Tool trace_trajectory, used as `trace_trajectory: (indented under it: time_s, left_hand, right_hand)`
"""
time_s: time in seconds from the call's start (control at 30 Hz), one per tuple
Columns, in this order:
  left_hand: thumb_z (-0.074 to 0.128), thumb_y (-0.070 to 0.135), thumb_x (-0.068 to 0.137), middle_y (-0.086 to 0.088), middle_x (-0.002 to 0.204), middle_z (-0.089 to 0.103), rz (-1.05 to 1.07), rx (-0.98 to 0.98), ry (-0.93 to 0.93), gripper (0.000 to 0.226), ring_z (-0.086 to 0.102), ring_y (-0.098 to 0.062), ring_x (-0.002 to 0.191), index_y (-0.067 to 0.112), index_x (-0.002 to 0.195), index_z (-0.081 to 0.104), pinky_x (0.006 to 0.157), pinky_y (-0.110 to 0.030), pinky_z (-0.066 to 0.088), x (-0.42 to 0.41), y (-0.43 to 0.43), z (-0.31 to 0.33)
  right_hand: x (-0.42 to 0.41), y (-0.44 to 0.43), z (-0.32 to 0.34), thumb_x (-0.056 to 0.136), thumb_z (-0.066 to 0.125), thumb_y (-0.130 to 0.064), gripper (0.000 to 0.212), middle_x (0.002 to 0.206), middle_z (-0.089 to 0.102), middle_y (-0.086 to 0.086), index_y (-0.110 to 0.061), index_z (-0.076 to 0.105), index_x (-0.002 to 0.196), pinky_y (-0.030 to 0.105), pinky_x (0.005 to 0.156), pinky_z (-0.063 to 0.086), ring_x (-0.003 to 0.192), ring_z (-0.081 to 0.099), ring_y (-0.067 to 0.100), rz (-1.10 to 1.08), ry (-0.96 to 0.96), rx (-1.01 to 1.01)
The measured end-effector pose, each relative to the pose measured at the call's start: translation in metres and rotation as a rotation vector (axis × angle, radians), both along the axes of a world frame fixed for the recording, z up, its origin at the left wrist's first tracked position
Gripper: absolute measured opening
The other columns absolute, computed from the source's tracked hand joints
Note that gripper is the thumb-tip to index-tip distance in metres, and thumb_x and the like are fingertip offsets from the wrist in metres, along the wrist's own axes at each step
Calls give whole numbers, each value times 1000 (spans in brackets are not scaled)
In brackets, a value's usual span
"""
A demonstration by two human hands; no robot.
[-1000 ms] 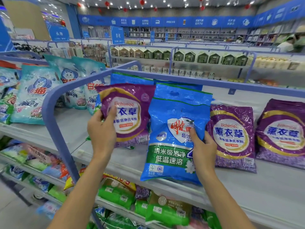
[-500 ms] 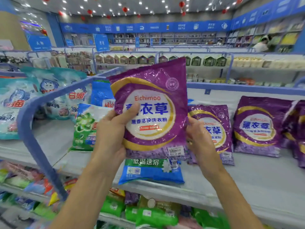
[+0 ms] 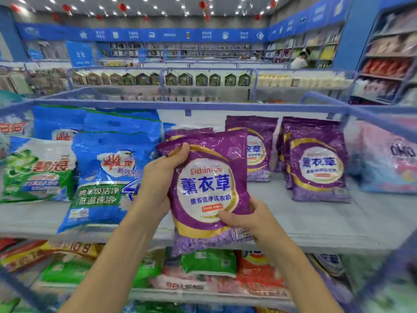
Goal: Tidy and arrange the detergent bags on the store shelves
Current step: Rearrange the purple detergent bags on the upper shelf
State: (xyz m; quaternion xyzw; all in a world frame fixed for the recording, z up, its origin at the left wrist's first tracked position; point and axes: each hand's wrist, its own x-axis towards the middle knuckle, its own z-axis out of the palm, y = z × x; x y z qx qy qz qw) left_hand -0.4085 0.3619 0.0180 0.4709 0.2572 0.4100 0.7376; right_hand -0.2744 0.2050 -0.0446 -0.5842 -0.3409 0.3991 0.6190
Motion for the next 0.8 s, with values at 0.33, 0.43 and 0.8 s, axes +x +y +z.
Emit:
trace_trajectory:
  time_s: [0.33, 0.43, 0.8]
  left_hand:
    - [71, 22, 89, -6, 87, 78, -58, -15, 55, 9, 76, -22, 74, 16, 95, 74, 74, -39, 61, 69, -29, 18]
    - [71, 26, 92, -8, 86, 78, -98, 20, 84, 12, 76, -24, 76, 15, 93, 75, 74, -40, 62, 94, -20, 35]
    - [74, 35, 91, -17, 92, 78, -116, 81, 120, 41, 76, -33, 83, -1, 111, 72, 88, -51, 61, 163, 33, 12]
  right_hand:
    - [63, -41, 8, 62, 88, -3, 50, 99, 80, 6, -8, 72, 110, 34, 82, 61, 93, 77, 22, -107, -58, 19]
    - [82, -29, 7, 65, 85, 1, 48, 102, 80, 7, -8, 73, 111, 37, 88, 58, 99, 76, 24, -135, -20, 23]
    - [141, 34, 23, 99, 63, -31, 23, 102, 80, 3, -16, 74, 113, 36, 80, 60, 94, 77, 22, -372, -24, 96]
